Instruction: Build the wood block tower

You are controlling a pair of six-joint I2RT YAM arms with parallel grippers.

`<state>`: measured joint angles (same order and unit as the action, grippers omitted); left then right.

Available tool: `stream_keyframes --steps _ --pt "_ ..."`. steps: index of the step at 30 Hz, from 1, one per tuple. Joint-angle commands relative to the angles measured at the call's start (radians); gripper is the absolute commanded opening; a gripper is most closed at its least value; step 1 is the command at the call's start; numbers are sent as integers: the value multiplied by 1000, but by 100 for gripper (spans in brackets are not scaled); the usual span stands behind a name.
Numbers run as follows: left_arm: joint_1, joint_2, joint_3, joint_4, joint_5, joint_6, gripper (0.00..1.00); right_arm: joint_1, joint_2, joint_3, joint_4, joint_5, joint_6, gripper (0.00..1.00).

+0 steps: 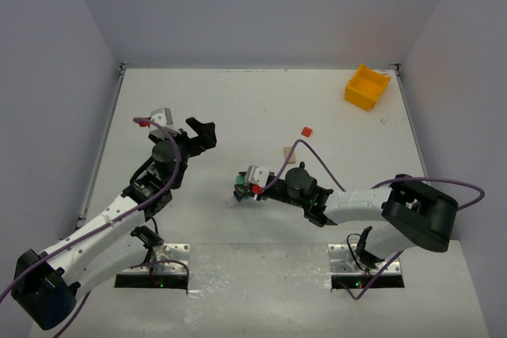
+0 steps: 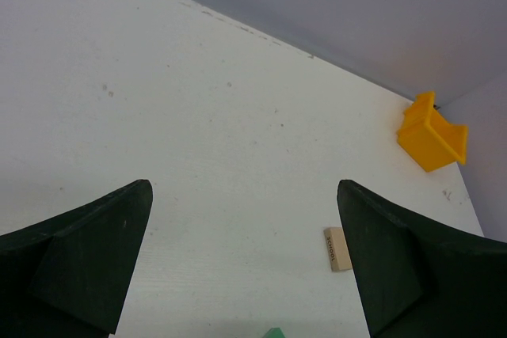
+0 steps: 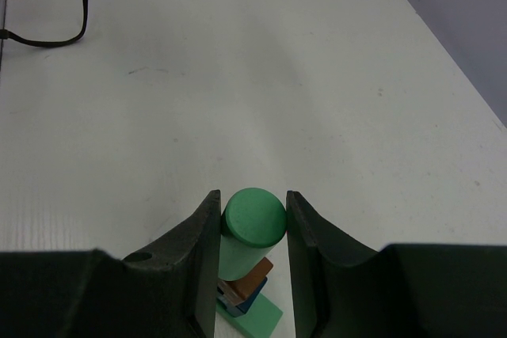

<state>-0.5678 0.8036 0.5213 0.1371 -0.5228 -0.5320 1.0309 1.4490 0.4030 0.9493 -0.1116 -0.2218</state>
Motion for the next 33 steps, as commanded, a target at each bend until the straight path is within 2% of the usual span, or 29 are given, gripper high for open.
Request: stream_keyframes --steps 1,33 --pt "2 -5 -6 32 -10 1 100 3 8 40 71 18 -21 0" --pt "2 -3 -12 39 -6 5 100 -6 30 35 97 36 -13 5"
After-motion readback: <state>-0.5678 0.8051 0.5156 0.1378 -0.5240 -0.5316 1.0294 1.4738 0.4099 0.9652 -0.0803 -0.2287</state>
